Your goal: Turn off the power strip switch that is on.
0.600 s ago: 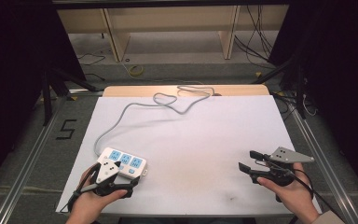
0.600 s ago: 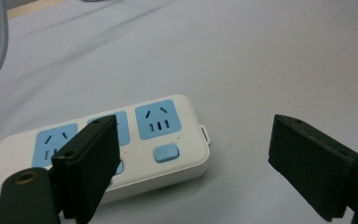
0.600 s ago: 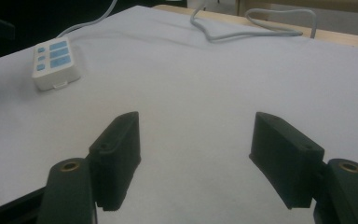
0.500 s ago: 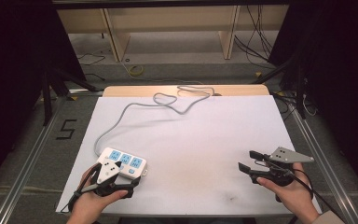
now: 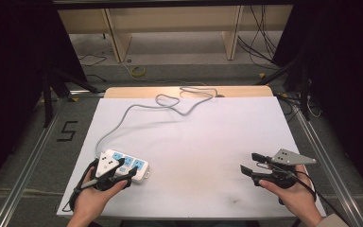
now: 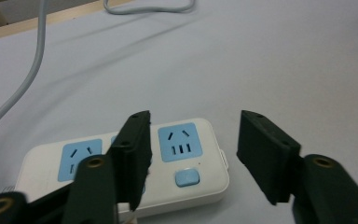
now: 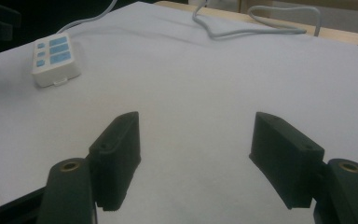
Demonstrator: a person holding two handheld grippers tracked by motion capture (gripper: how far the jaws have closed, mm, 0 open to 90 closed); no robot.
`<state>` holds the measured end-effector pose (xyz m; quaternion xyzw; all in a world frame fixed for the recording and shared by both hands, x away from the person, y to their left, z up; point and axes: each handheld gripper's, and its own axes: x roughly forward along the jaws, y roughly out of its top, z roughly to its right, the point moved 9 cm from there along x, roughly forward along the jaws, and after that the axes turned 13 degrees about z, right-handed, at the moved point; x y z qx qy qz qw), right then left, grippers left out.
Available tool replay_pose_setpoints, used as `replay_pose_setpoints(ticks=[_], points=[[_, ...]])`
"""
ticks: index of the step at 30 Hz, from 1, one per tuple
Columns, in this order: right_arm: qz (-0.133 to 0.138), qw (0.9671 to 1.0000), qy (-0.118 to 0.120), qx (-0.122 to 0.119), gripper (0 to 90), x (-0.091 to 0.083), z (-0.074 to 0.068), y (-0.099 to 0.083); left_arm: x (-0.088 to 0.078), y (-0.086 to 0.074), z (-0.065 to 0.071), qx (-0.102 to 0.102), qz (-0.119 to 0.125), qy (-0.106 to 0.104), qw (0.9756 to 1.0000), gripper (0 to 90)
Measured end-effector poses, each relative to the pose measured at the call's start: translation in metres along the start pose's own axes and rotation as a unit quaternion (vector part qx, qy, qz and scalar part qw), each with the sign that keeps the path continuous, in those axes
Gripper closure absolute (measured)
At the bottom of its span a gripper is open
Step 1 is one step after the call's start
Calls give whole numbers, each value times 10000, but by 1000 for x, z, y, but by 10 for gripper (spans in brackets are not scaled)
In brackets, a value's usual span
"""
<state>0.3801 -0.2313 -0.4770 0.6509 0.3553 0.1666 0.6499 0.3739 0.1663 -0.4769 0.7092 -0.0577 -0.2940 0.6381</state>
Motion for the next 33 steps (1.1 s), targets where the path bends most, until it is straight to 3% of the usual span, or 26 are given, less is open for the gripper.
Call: replay_pose_setpoints(ticks=[1, 2, 3, 6, 7, 15, 21, 33], points=[[-1, 10000, -4, -1, 333, 0, 0, 0, 0, 2, -2, 5, -12, 27, 10000, 621], [-1, 10000, -4, -1, 333, 0, 0, 0, 1, 5, -3, -2, -16, 61, 10000, 621], [-9, 10000, 0, 8, 333, 0, 0, -1, 2, 7, -6, 30, -45, 104, 9999, 726], [-41, 10000, 3, 0, 333, 0, 0, -1, 6, 11, -12, 101, -169, 238, 9995, 888], [-48, 10000, -1, -14, 334, 0, 0, -2, 8, 11, -16, 129, -321, 247, 9991, 896], [-54, 10000, -9, -22, 335, 0, 1, -2, 16, 12, -26, 82, -624, 345, 9974, 898], [-60, 10000, -24, -14, 335, 0, 1, -2, 18, 8, -30, 124, -944, 195, 9953, 899], [-59, 10000, -11, -32, 336, 0, 1, -2, 19, 10, -38, -15, -1043, 315, 9940, 899]])
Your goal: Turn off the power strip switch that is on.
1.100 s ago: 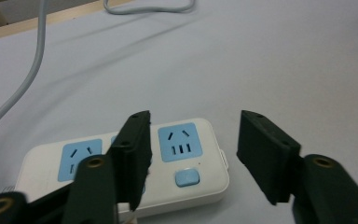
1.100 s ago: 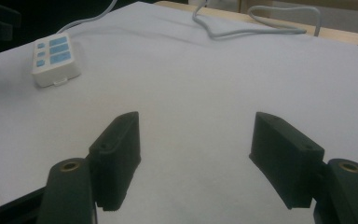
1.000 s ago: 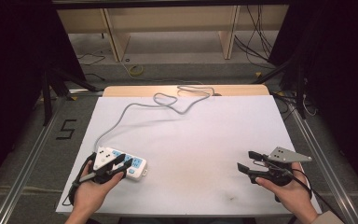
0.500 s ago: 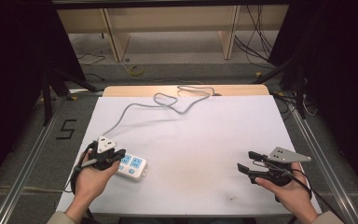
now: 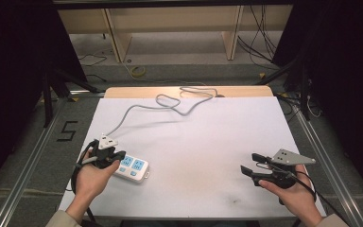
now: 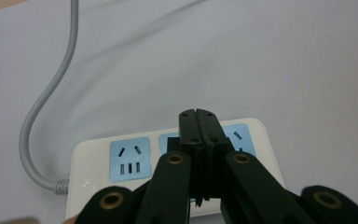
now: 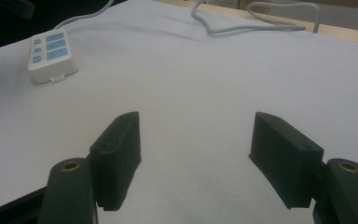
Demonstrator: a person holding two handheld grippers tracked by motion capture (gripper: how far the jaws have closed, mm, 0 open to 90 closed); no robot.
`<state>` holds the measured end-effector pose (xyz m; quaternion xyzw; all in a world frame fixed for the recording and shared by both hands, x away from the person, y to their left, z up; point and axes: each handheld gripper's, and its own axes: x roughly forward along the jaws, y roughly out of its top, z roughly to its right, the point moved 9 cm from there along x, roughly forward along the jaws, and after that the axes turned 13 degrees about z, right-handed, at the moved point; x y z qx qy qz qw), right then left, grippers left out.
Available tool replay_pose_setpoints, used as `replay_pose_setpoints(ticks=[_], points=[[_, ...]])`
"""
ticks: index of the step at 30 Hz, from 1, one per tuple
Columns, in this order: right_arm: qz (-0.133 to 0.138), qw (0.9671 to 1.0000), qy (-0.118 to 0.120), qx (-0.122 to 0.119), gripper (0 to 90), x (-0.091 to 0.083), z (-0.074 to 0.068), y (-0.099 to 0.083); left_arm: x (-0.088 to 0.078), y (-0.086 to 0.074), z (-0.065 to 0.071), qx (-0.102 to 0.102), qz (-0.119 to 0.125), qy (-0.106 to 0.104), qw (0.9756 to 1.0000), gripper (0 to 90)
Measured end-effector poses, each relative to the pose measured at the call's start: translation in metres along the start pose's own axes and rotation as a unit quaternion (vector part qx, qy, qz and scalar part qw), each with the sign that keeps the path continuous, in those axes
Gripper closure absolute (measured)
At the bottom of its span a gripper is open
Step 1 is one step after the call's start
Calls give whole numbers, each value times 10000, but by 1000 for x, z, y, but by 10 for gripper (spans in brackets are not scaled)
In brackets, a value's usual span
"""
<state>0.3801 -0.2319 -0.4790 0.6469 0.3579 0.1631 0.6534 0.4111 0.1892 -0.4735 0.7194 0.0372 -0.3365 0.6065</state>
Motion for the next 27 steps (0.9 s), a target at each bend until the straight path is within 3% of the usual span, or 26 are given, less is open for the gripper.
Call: replay_pose_setpoints(ticks=[9, 27], points=[[-12, 10000, 2, 8, 336, 0, -1, 0, 0, 1, -7, -97, -147, 43, 9998, 899], [-36, 10000, -1, -1, 336, 0, -1, -1, 9, -3, -14, -74, -404, 58, 9991, 899]])
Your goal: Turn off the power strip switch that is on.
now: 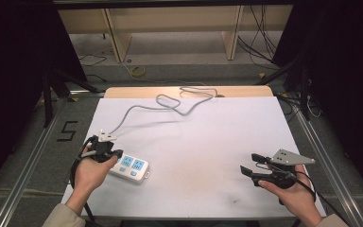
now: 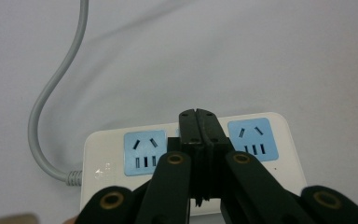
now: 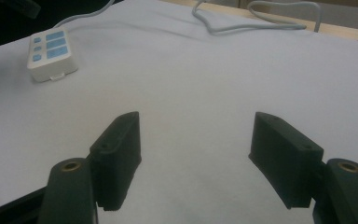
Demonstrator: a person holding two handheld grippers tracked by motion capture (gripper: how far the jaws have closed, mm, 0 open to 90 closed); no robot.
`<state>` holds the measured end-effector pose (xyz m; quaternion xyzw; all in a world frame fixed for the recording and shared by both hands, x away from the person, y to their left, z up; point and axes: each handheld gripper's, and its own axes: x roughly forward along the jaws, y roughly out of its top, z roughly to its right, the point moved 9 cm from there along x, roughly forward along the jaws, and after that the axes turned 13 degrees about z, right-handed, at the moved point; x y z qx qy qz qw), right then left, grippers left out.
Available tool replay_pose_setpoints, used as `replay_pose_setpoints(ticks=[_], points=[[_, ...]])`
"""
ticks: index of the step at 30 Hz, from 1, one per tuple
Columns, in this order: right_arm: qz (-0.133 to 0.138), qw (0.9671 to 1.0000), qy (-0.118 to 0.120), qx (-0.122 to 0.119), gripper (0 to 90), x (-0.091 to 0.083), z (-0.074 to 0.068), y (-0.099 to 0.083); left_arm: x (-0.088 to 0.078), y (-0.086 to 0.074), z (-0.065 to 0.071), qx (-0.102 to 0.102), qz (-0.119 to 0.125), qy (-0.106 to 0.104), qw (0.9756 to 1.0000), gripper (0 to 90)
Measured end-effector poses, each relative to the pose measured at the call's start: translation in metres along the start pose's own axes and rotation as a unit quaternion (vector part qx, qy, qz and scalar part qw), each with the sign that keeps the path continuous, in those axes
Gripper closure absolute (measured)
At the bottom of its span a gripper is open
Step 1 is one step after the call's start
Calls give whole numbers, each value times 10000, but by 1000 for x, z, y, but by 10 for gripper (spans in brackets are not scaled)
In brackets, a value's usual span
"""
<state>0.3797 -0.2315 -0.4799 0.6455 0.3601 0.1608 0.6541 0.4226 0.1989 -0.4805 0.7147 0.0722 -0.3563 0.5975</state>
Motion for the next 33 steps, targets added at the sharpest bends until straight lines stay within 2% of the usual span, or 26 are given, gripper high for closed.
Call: replay_pose_setpoints(ticks=[3, 9, 15, 16, 17, 18, 26, 33], points=[[6, 10000, -6, 3, 336, 0, 0, 0, 2, -2, -2, 149, -56, 66, 9999, 899], [-4, 10000, -3, -3, 336, 0, 0, 0, 5, -4, -4, 211, -115, 104, 9997, 899], [-4, 10000, -4, 1, 336, 0, 0, 0, 7, -5, -3, 155, -181, 56, 9997, 899], [-3, 10000, -3, 1, 336, 0, 0, 0, 8, -4, -2, 10, -171, -15, 9999, 899], [-3, 10000, -5, 3, 336, 0, 0, 0, 8, -4, -2, 10, -171, -15, 9999, 899], [-1, 10000, -8, 3, 336, 0, 0, 0, 8, -3, -1, -74, -151, -58, 9998, 899], [-7, 10000, 2, 2, 335, 0, 0, 0, 9, -5, -3, -110, -259, -71, 9996, 899], [1, 10000, 22, -3, 335, 1, -1, 0, 12, -11, 0, -155, -476, -171, 9986, 899]])
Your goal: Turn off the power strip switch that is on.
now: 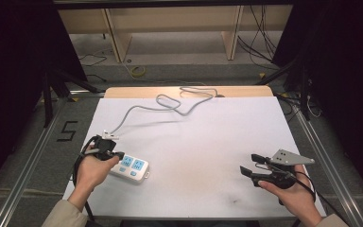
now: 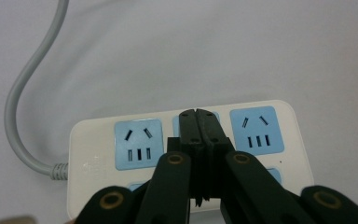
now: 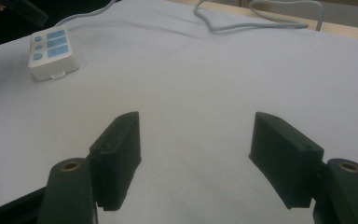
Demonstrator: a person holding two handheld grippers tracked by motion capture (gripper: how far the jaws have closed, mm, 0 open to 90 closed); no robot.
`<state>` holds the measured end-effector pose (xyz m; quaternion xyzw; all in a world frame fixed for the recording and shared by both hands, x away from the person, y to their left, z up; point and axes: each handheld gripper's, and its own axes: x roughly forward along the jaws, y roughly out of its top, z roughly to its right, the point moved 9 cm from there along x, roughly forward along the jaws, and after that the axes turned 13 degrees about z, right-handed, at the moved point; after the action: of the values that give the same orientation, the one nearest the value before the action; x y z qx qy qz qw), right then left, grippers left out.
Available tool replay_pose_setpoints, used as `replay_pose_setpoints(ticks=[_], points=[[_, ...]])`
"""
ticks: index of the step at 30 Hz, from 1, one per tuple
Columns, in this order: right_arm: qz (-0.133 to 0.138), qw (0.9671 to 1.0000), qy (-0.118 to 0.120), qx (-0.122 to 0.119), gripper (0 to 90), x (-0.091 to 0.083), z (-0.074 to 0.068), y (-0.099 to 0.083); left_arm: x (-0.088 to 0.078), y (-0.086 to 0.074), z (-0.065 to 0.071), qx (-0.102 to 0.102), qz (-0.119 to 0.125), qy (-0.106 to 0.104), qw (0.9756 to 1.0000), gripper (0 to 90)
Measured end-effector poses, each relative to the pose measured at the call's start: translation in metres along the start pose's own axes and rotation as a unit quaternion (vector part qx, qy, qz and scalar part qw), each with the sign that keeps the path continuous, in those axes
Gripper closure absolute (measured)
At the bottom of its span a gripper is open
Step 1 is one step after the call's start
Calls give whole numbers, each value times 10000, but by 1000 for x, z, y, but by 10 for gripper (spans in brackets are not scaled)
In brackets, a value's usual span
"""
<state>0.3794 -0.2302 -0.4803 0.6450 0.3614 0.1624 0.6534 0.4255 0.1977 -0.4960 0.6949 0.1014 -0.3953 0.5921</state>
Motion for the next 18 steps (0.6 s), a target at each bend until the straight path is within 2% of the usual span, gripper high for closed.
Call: replay_pose_setpoints(ticks=[18], points=[[-9, 10000, 2, -7, 334, 0, 0, 0, 3, -14, 8, 3, -507, -206, 9985, 899]])
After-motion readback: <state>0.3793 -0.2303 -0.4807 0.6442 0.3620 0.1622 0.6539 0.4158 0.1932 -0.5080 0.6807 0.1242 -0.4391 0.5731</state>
